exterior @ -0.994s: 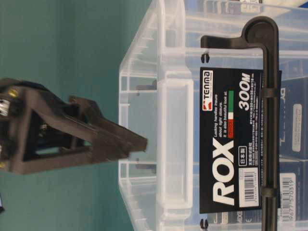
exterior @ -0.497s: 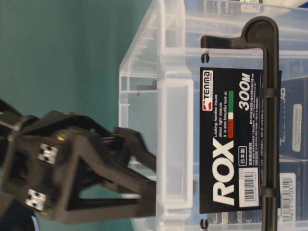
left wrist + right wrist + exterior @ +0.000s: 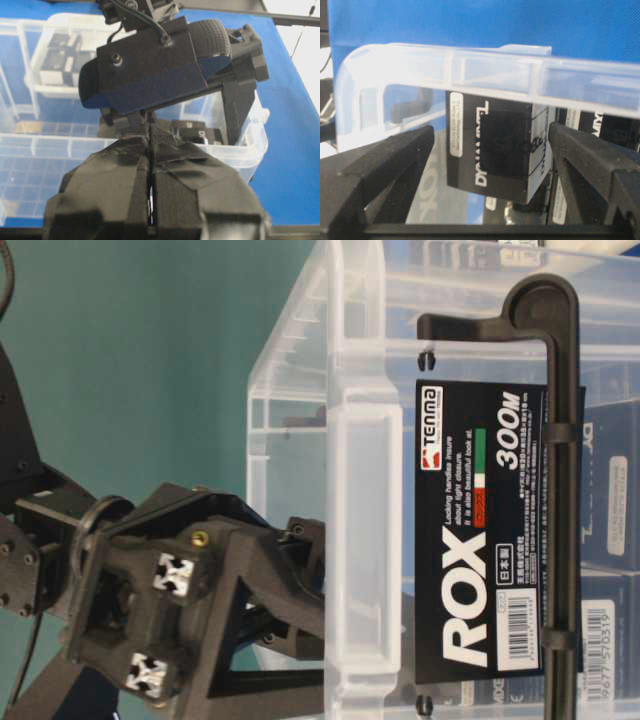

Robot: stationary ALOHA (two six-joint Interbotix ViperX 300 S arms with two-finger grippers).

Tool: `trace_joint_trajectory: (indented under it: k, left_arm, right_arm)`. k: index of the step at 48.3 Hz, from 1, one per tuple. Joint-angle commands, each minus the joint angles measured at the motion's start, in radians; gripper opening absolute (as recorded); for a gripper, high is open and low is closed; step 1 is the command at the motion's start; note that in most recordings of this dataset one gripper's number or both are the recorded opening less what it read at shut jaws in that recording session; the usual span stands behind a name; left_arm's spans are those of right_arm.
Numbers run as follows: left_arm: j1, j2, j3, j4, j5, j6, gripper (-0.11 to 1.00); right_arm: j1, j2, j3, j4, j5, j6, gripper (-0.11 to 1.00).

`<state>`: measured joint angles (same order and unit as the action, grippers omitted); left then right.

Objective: Pick the box from inside the plastic case
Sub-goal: 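Lift the black box up out of the plastic case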

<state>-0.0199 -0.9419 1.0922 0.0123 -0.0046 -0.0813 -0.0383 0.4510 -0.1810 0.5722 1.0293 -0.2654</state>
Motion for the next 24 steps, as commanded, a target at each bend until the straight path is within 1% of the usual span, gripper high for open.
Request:
trace_joint_trajectory:
  k: [1, 9, 11, 16, 24]
  left_arm:
    - [0.0, 0.003, -0.023, 0.003, -0.005, -0.002, -0.05]
    - [0.0, 0.003, -0.025, 0.003, -0.005, -0.002, -0.05]
    - [0.0, 0.003, -0.023, 0.002, -0.005, -0.002, -0.05]
    - [0.0, 0.002, -0.023, 0.002, -0.005, -0.002, -0.05]
    - [0.0, 0.0, -0.023, 0.003, -0.005, -0.002, -0.05]
  right_arm:
    - [0.028, 0.023, 0.0, 0.008, -0.003, -0.015, 1.0]
    - [0.028, 0.043, 0.002, 0.0, -0.003, -0.028, 1.0]
    - [0.028, 0.044, 0.003, -0.009, -0.005, -0.028, 1.0]
    - [0.025, 0.044, 0.006, -0.055, -0.005, -0.021, 1.0]
    - [0.003, 0.037, 0.003, -0.11, -0.003, -0.017, 1.0]
